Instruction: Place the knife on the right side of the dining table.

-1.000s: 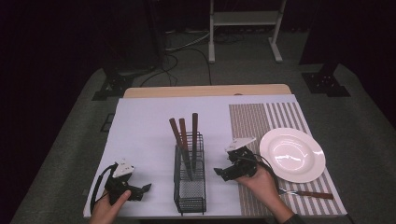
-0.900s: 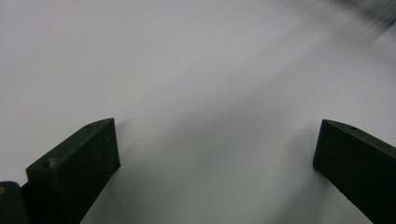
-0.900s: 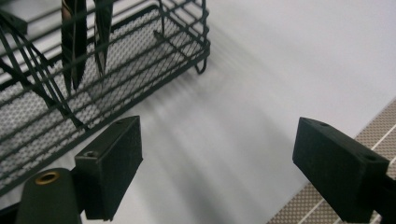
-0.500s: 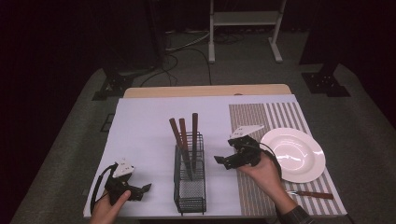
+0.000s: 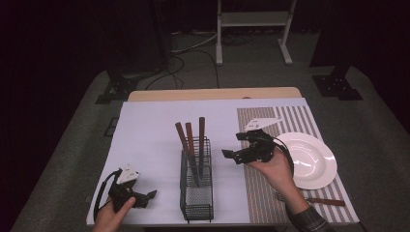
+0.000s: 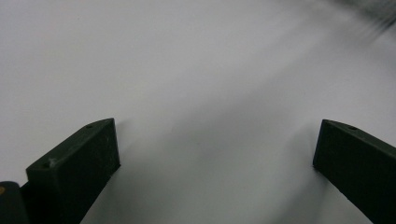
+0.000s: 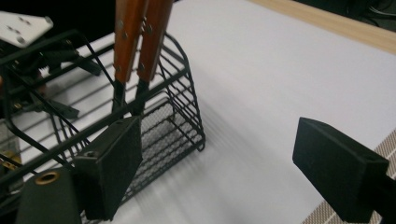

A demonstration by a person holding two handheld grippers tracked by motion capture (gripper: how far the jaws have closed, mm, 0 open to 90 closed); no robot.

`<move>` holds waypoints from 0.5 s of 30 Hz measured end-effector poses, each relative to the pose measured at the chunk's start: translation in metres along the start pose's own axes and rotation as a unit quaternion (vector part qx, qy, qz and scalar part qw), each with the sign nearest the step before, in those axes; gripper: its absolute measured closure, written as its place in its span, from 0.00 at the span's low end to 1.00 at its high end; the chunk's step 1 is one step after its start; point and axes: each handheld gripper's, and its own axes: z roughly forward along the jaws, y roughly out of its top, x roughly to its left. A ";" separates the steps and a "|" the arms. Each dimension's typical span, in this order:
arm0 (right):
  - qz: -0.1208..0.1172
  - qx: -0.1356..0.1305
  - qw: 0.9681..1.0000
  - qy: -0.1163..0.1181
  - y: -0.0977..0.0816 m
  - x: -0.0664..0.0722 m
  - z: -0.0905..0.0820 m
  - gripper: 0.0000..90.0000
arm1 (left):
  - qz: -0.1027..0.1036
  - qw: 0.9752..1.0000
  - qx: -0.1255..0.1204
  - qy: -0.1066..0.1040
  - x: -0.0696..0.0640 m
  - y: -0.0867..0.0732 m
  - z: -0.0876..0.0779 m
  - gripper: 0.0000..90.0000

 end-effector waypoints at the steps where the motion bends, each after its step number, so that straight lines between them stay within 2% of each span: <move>1: 0.002 -0.003 1.000 0.003 0.001 0.000 -0.001 0.17 | 0.000 1.000 0.000 0.000 0.000 0.000 0.000 0.00; 10: 0.000 -0.029 0.999 0.026 0.016 0.001 -0.002 0.17 | 0.000 1.000 0.000 0.000 0.000 0.000 0.000 0.00; 15: -0.001 -0.033 0.999 0.034 0.022 0.001 0.001 0.17 | 0.000 1.000 -0.001 0.000 0.000 0.000 0.000 0.00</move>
